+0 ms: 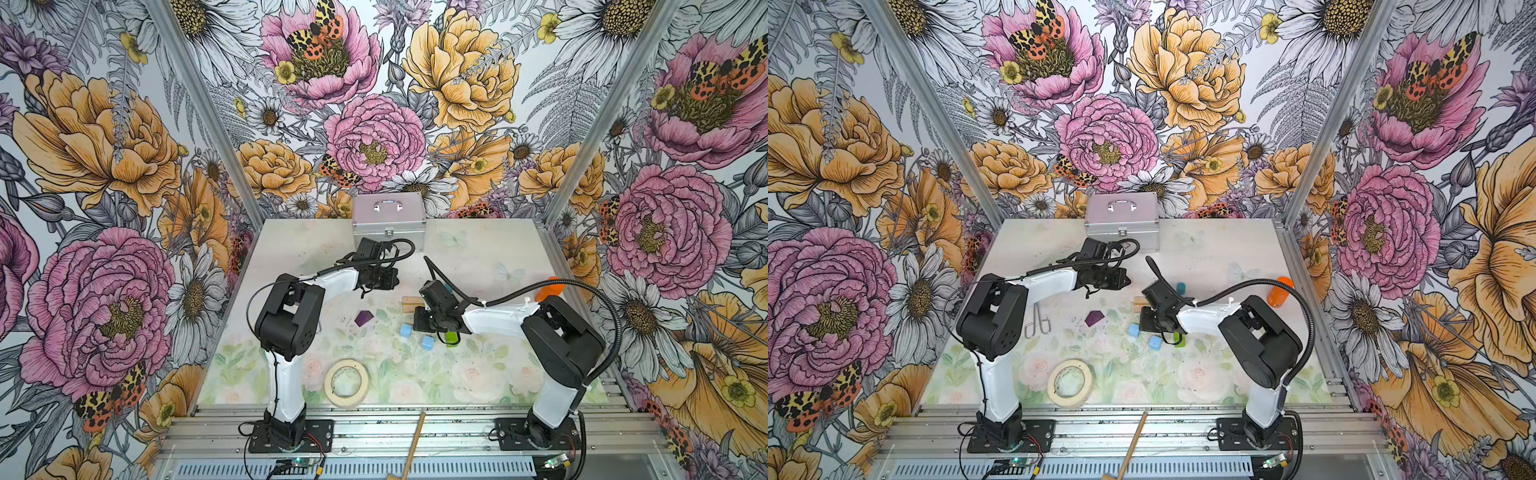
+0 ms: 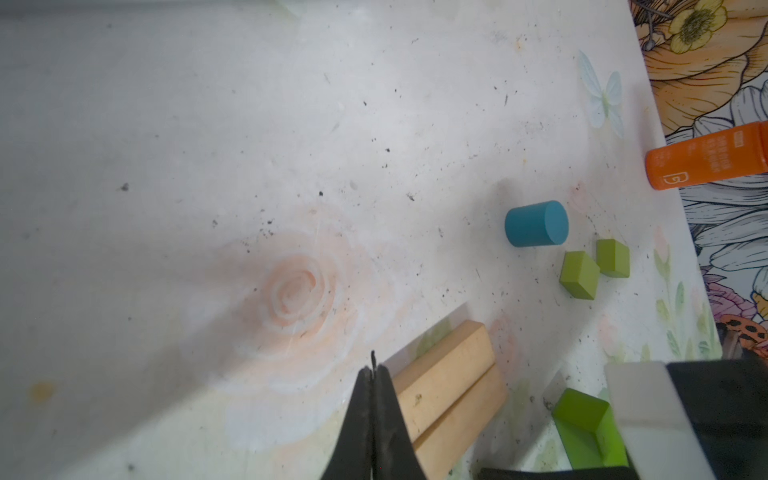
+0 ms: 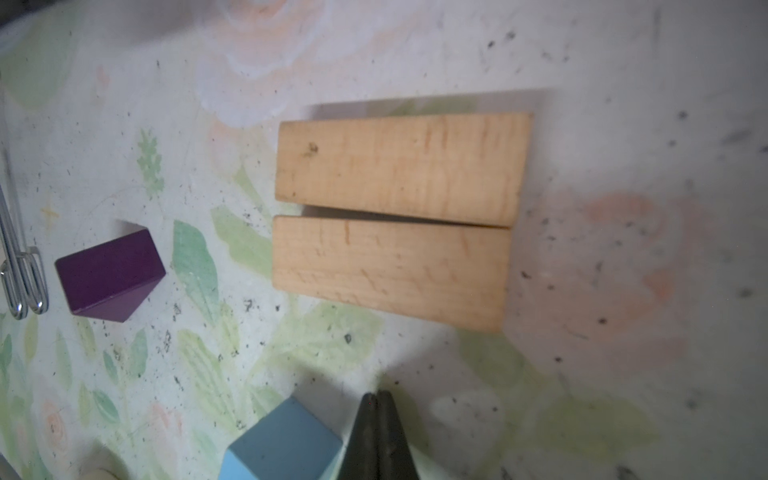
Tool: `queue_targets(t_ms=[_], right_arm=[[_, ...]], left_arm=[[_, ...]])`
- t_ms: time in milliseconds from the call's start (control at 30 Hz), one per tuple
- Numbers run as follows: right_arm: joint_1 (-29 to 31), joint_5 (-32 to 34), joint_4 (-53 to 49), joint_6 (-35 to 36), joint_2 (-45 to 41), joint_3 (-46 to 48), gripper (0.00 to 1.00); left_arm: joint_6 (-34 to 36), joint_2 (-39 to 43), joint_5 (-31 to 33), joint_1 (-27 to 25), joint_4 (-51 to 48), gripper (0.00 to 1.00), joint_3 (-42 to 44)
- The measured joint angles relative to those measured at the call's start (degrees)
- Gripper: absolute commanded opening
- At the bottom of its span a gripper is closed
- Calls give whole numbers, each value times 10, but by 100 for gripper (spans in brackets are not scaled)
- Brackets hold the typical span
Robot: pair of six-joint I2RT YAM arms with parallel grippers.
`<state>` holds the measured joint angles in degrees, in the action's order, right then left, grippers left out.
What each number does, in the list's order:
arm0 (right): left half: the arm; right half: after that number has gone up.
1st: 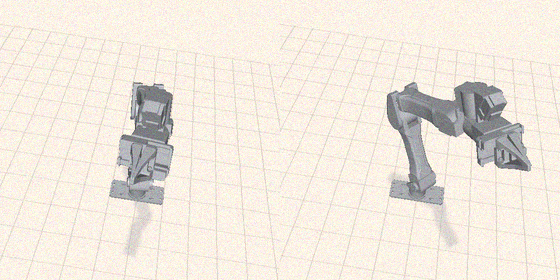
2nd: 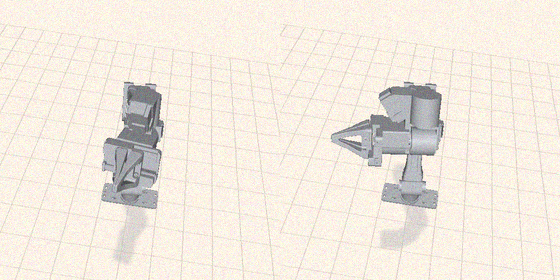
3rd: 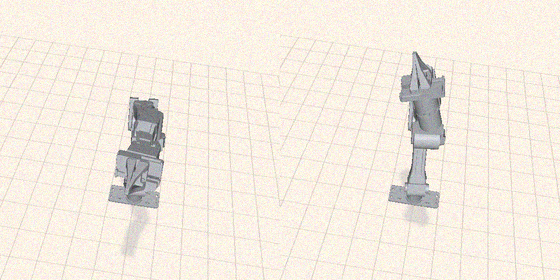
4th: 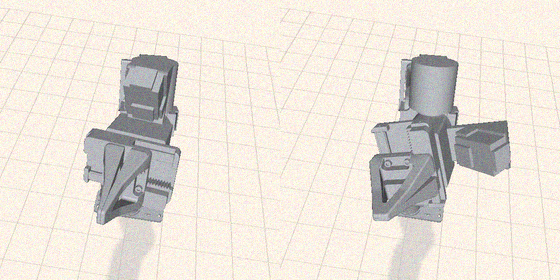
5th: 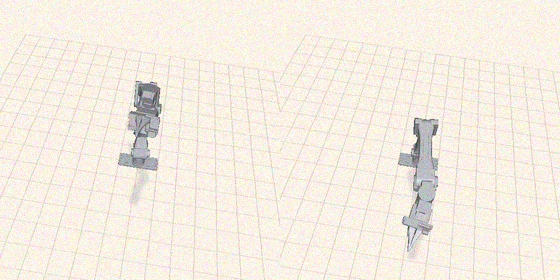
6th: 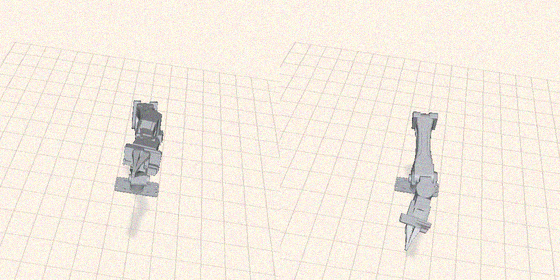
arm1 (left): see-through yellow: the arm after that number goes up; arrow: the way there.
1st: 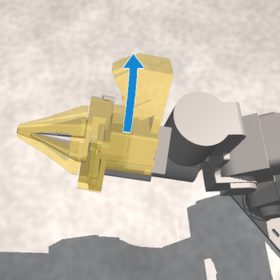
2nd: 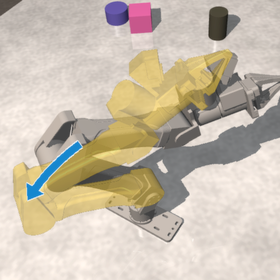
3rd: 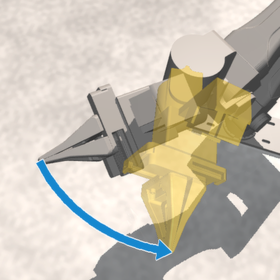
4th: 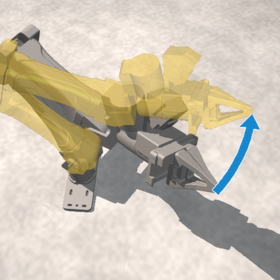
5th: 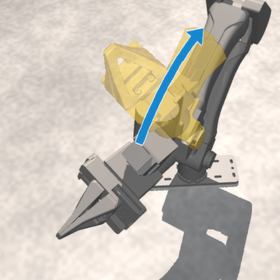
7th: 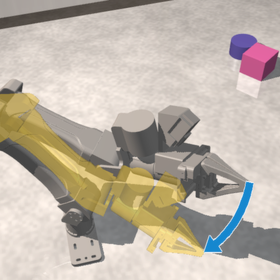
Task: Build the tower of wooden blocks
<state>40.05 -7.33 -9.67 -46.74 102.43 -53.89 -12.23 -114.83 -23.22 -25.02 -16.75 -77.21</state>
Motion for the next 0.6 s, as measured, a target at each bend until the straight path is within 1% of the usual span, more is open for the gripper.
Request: queue_targets(t_ms=[167,600], right_arm=[[0,0,23,-13,0,9,0],[-8,3,45,-38,0,17,0]], left_arm=[[4,-30,-22,-4,0,0,-37],[6,-91,-63,-37,-12,0,-82]])
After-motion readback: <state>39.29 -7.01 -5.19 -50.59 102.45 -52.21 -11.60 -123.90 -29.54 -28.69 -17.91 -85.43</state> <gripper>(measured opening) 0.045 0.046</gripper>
